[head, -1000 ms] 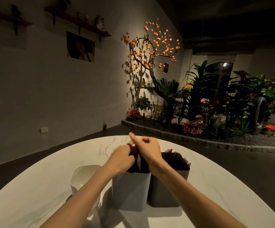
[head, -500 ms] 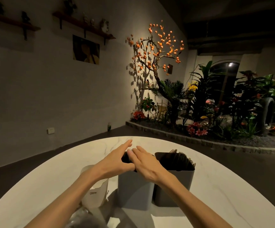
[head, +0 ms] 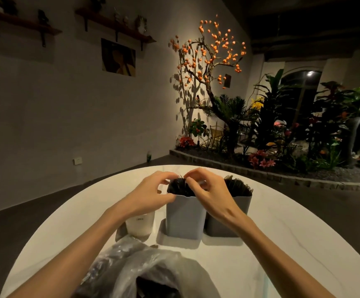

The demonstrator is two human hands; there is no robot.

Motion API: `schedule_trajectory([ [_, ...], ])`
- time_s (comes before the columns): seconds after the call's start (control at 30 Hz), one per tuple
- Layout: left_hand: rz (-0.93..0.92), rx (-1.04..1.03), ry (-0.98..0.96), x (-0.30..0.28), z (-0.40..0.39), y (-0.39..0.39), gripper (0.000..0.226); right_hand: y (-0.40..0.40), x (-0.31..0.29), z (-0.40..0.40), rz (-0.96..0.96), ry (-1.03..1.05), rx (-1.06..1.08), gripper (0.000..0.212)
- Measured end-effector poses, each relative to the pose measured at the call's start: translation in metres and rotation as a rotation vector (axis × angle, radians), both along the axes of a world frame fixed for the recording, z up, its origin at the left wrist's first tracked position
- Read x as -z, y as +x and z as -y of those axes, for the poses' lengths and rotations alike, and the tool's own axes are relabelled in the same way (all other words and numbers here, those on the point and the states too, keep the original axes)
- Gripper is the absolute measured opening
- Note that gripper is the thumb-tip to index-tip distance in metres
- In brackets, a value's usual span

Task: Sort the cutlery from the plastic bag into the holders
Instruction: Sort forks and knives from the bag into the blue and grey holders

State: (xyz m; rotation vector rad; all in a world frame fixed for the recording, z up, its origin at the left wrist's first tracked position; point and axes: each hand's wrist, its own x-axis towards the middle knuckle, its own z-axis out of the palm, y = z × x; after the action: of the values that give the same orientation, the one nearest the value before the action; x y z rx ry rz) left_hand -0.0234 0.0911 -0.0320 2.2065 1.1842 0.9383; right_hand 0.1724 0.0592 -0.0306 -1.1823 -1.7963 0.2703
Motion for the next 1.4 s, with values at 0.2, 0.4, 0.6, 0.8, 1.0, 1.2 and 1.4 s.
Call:
schedule_trajectory([
  [0.2, -0.007, 0.012, 0.045, -0.001, 0.059, -0.017, 0.031, -0.018, -0.002, 0.057, 0.147, -0.148, -0.159, 0.021],
  [0.4, 0.021, 0.003, -0.065, 0.026, 0.127, -0.031, 0.021, -0.034, 0.027, 0.104, 0.456, -0.588, -0.378, 0.023],
  [0.6, -0.720, 0.059, 0.006, 0.063, 0.158, -0.044, 0.018, -0.056, 0.092, 0.121, 0.469, -0.494, -0.330, 0.024],
  [0.8, -1.135, -0.033, -0.096, 0.051, 0.157, -0.076, 0.061, -0.063, 0.085, 0.120, 0.707, -0.618, -0.224, 0.092],
  [1.0, -1.265, -0.069, -0.237, 0.056, 0.161, -0.088, 0.126, -0.074, 0.075, 0.109, 0.928, -0.667, -0.157, 0.110],
  [1.2, -1.150, -0.034, -0.170, 0.065, 0.163, -0.089, 0.111, -0.089, 0.080, 0.113, 0.918, -0.299, -0.127, 0.051],
  [1.4, -1.146, -0.031, -0.149, 0.072, 0.153, -0.093, 0.096, -0.134, 0.104, 0.126, 0.914, -0.329, -0.247, 0.058],
])
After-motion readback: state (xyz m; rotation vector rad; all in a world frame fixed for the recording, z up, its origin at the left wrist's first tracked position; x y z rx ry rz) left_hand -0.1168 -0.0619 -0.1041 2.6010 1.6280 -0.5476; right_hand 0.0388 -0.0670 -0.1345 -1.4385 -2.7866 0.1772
